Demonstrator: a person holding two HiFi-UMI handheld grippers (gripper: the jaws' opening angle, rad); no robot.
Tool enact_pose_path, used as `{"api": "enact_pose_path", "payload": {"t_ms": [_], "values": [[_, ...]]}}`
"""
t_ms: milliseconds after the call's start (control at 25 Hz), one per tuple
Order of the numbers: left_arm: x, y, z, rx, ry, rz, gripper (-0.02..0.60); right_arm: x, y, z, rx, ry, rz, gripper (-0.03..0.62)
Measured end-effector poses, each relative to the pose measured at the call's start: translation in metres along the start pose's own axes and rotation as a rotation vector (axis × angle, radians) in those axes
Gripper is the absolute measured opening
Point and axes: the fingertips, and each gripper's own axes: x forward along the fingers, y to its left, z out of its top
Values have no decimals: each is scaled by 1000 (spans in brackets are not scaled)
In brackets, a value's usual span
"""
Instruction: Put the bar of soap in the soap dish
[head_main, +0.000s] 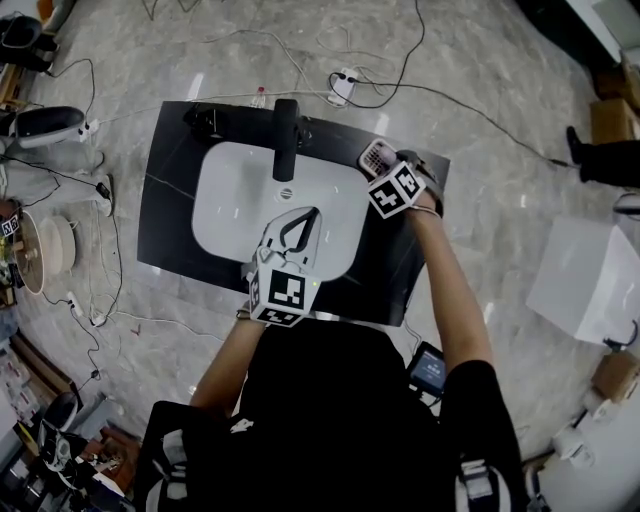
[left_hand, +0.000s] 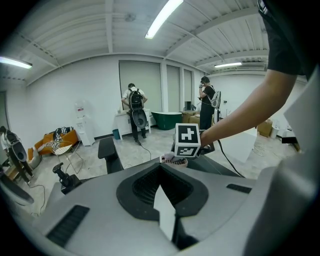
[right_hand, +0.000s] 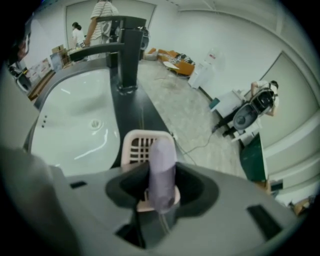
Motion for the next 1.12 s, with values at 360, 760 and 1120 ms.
{"api": "enact_pose_path", "payload": {"t_ms": [360,760,1120], "values": [[-2,4,-4,30,5,5,18,-6,7,12,52,-50,35,178],[-1,2,11,65,-30,-26,18,-25,19,11,141,-108,118,224],[-5,8,42,114,-90,-33,18,-83,9,10,273,-222,88,163]]}}
